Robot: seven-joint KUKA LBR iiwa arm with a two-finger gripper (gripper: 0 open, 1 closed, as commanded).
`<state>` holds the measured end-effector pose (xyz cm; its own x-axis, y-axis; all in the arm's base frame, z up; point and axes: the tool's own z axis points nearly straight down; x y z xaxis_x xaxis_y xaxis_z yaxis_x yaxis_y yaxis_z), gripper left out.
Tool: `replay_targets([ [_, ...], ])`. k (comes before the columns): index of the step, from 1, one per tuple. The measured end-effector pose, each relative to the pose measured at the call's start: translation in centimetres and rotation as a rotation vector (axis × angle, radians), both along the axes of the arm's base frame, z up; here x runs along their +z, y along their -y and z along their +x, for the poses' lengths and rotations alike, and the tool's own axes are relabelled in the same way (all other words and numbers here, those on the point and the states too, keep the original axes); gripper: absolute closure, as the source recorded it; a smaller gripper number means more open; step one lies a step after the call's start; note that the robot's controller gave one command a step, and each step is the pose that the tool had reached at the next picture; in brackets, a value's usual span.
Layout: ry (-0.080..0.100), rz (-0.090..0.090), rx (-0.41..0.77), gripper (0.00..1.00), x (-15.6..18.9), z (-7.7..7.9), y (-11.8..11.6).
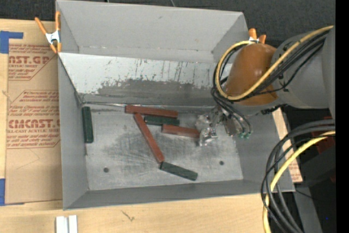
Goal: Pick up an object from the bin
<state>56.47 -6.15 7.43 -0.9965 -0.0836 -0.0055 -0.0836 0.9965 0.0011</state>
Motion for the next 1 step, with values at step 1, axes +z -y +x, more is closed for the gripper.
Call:
replay_targets([
  [1, 0.003, -0.001, 0.000, 0.00, -0.24, -0.03, 0.02],
])
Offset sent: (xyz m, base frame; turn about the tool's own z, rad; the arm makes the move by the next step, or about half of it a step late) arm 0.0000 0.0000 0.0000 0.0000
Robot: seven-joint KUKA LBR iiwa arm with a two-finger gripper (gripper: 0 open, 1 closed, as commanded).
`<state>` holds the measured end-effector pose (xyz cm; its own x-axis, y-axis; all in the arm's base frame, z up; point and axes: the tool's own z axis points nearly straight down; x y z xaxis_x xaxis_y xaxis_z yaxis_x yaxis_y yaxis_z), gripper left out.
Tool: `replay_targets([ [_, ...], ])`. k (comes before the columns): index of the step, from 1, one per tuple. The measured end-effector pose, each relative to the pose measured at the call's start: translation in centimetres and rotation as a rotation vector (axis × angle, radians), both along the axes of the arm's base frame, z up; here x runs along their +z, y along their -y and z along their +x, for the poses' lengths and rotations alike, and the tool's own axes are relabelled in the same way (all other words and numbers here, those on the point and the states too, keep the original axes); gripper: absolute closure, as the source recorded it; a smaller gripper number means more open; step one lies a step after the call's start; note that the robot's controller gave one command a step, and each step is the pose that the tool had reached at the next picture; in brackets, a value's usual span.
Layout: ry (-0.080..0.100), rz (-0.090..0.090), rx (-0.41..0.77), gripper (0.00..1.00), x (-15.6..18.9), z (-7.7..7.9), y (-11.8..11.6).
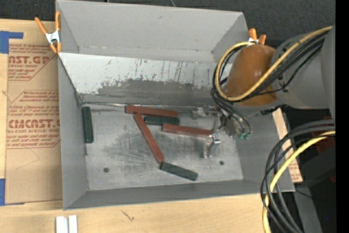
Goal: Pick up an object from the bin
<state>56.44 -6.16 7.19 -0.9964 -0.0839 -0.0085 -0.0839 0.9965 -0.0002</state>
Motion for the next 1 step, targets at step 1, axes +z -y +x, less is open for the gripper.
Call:
replay_targets([
  [1, -0.013, 0.000, 0.001, 1.00, 0.07, -0.21, 0.04],
])
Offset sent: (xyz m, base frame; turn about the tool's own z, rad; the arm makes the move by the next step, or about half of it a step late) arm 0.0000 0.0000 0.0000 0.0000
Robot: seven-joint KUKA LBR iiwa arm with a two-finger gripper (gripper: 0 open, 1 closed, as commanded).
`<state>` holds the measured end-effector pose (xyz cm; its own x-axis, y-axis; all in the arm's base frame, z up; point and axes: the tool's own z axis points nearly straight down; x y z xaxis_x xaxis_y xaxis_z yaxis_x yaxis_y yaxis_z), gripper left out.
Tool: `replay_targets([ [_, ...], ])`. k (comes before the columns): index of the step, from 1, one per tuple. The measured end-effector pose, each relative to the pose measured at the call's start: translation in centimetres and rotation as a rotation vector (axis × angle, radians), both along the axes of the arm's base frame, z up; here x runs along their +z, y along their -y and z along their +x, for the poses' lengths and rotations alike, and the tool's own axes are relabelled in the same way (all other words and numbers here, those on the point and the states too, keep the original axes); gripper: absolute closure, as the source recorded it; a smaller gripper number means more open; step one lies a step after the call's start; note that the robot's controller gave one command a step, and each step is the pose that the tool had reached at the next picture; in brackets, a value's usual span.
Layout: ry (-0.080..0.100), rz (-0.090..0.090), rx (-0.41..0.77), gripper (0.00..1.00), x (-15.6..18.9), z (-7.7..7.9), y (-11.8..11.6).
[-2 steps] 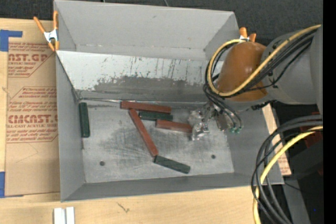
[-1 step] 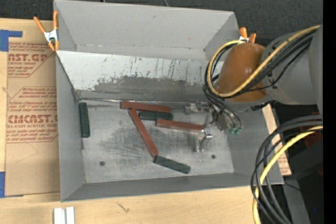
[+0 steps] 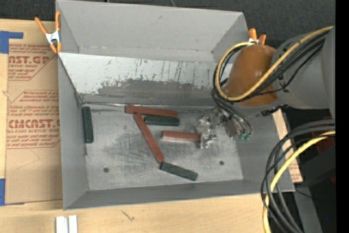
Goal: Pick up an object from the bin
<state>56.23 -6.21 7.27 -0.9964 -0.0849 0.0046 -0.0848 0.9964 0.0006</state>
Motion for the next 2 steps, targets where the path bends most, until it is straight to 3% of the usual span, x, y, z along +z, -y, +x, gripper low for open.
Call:
replay_targets([
  [1, 0.001, 0.000, 0.000, 1.00, 0.0, 0.0, 0.0],
  [2, 0.014, -0.002, -0.005, 1.00, 18.5, 2.1, 1.8],
])
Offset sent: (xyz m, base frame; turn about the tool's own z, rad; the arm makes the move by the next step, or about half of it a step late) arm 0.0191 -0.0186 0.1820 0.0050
